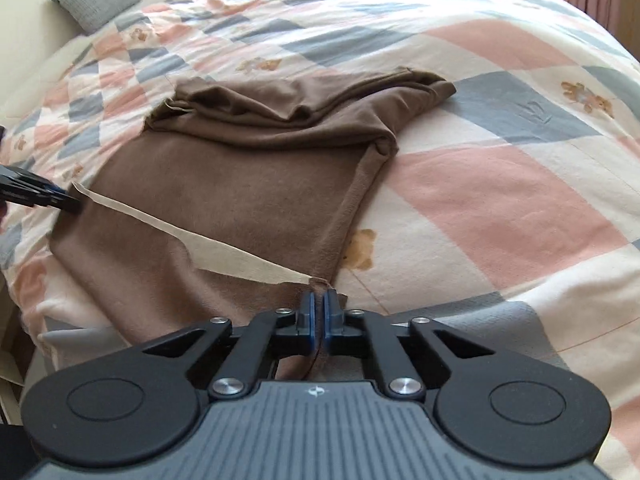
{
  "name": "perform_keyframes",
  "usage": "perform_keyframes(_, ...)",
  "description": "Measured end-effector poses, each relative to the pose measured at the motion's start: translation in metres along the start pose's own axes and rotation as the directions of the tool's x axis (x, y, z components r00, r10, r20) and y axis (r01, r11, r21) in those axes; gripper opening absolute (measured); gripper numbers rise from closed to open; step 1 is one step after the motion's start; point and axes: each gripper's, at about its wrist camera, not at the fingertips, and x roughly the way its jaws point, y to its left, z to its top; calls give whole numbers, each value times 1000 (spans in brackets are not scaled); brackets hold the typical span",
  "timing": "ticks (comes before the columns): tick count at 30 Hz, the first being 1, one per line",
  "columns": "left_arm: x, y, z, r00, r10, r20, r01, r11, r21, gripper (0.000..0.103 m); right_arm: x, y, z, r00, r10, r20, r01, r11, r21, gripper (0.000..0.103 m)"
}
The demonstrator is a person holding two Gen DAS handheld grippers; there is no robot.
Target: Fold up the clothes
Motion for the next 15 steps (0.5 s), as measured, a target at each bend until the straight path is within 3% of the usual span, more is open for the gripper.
perform_keyframes(5, -12, 11, -10, 999, 20, 45, -17, 999, -51, 3, -38, -16, -8, 989, 8, 145, -24, 994, 111, 3)
perform_keyframes(9, 4, 11, -14, 997, 74, -9, -74, 995, -67, 9, -29, -29, -14, 992, -40, 118, 15, 978, 207, 2)
perform_keyframes(11, 7, 8, -13, 994, 103, -21, -104, 993, -59, 29, -17, -30, -13, 996, -48, 74, 29, 969, 244, 3)
perform_keyframes(14, 0, 5, -10, 993, 118, 2, -118, 992, -47, 32, -15, -19, -9, 995, -76, 72, 58, 974, 219, 13)
perform_keyframes(15, -1, 6, -9, 993, 115, 5, -115, 992, -55, 37, -18, -12, -8, 993, -80, 82, 62, 979, 196, 16)
